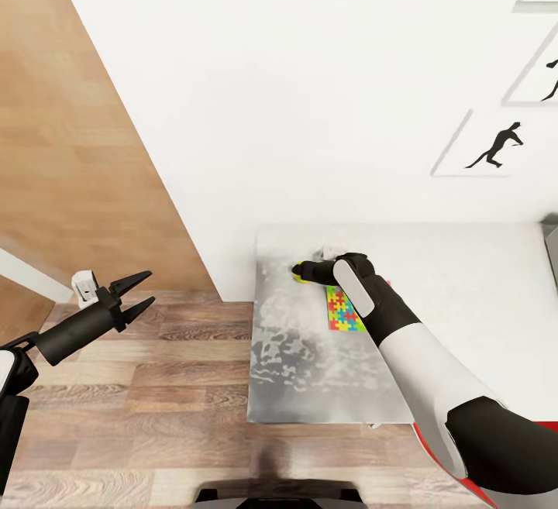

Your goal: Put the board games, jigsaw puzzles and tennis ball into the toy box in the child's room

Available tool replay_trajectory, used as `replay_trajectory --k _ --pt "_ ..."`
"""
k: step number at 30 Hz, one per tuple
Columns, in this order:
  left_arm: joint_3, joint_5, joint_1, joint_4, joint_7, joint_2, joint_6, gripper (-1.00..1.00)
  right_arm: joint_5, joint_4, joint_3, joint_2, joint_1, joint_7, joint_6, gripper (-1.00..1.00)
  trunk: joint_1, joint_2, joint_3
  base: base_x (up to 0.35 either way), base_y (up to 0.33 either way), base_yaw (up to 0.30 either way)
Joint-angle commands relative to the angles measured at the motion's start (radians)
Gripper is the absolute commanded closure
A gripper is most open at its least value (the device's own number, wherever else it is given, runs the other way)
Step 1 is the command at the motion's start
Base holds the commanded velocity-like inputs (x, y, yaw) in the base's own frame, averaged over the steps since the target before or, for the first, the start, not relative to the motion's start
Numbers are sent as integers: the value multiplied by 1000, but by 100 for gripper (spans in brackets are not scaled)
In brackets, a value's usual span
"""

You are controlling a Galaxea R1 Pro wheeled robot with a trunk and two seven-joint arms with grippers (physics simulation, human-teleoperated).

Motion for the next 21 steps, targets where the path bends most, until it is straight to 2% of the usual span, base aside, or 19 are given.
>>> replay_trajectory --k 1,12,17,21 --pt "1 -5 -1 0 -6 -1 5 -100 -15 -1 2 -1 -1 -13 1 100 1 -2 -1 0 0 0" --pt "0 0 0 -13 -23 -6 8 -100 -15 -25 0 -7 6 -15 2 100 1 -2 -1 0 0 0" --pt "0 0 1 -16 -18 -7 7 -100 -15 -111 1 -13 23 -15 3 100 1 -2 -1 0 0 0" --pt "-1 -1 1 -16 -11 -8 6 -100 -14 -205 2 -17 70 -16 3 100 1 -2 -1 0 0 0"
